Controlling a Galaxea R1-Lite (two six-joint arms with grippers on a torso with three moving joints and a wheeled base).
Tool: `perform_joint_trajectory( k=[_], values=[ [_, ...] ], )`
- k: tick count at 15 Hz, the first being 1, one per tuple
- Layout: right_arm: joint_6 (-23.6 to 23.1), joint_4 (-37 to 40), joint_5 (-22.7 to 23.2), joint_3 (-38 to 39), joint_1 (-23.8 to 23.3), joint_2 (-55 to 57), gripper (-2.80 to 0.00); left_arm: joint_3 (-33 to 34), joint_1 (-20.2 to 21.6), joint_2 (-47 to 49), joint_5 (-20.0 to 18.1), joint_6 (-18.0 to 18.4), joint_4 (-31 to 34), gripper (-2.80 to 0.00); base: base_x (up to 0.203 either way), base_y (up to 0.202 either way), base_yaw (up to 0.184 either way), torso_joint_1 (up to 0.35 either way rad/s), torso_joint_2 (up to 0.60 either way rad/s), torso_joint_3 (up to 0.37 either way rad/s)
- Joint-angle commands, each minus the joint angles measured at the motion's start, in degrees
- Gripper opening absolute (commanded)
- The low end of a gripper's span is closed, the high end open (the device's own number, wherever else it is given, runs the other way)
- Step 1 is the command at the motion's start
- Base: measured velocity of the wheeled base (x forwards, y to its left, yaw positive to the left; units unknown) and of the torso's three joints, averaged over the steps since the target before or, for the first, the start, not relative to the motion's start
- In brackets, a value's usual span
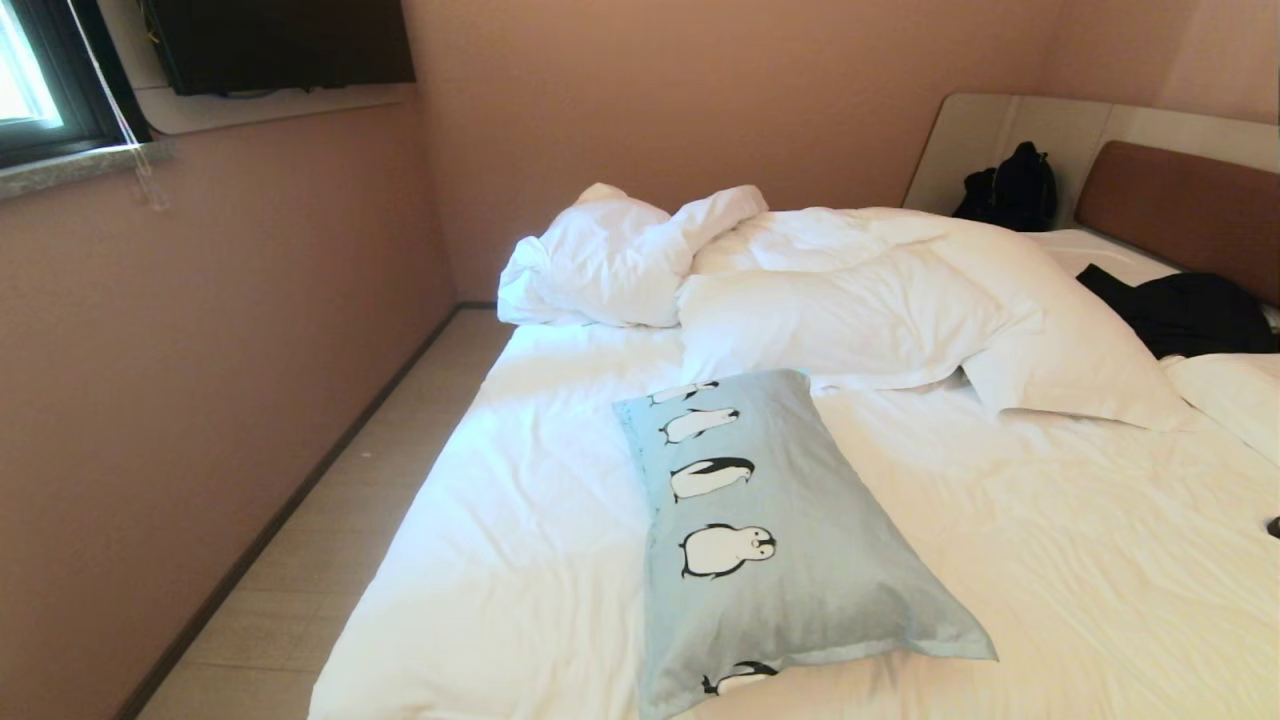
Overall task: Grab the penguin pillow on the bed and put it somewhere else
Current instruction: Pick up the pillow
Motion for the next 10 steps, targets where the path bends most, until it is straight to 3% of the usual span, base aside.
perform_joint_trajectory(
  k=[1, 10],
  values=[
    [-0.02, -0.02, -0.04, 0.00, 0.00, -0.02, -2.80, 0.09, 0.02, -0.02, 0.02, -0.02, -0.04, -2.80, 0.000, 0.000, 0.000, 0.000, 0.00, 0.000],
    [-0.11, -0.11, 0.05, 0.05, 0.00, -0.02, -2.80, 0.09, 0.02, -0.02, 0.02, -0.02, 0.04, -2.80, 0.000, 0.000, 0.000, 0.000, 0.00, 0.000]
  ],
)
